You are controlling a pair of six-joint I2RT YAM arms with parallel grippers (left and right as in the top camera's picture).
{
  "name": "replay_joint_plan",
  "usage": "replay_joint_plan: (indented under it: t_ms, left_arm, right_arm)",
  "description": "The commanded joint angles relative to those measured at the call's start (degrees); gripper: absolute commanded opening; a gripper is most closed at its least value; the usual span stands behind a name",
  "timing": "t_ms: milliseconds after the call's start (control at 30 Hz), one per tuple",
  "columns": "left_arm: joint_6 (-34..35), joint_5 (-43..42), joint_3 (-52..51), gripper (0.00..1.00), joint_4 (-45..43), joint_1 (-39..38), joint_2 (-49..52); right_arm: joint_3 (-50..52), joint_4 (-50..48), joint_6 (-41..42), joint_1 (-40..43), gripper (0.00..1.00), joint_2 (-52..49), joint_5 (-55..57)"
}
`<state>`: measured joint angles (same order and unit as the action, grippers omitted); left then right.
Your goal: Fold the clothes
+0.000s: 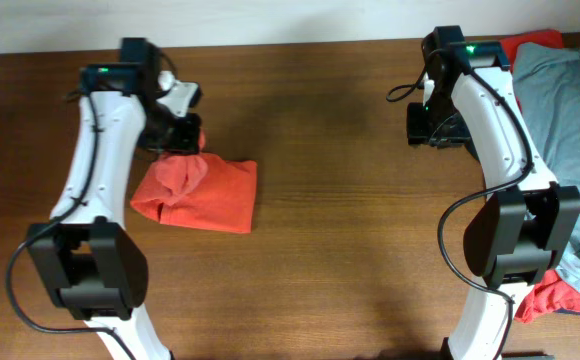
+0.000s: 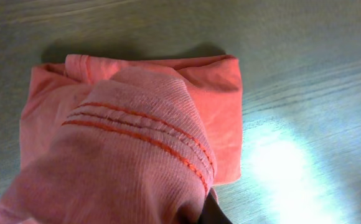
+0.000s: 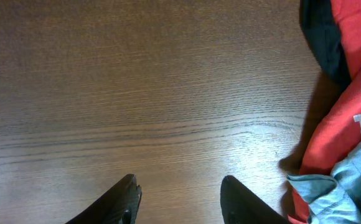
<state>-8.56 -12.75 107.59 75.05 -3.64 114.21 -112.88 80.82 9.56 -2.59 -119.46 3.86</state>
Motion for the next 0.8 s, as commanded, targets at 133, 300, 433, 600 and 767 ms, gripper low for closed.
replay_joint_plan:
  t_ms: [133,300,433,600,767]
  left_arm:
    - [0.37,4.09,1.05,0.06,0.26,-6.29,-1.70]
    - [0.72,4.07,1.01,0.06,1.16,-7.37,-1.68]
    - [3.87,3.69,0.98,0.07,3.80,-7.80,-1.68]
    - [4.87,-5.62,0.94,0.21,11.82,-10.08,-1.68]
    - [4.83,-7.54,0.94,0.57,12.90,-13.68,-1.68]
  right_arm:
    - [-1.25,0.63,-0.57,0.09,0.48,1.75,0.92]
    - [-1.25,0.66,-0.59,0.11,0.48,1.75,0.92]
    - [-1.25,0.59,-0.59,0.11,0.48,1.75,0.94]
    - [-1.25,0.24,-1.22,0.11,0.48,1.75,0.94]
    - [-1.25,-0.20,-1.20,0.11,0.49,1.75,0.94]
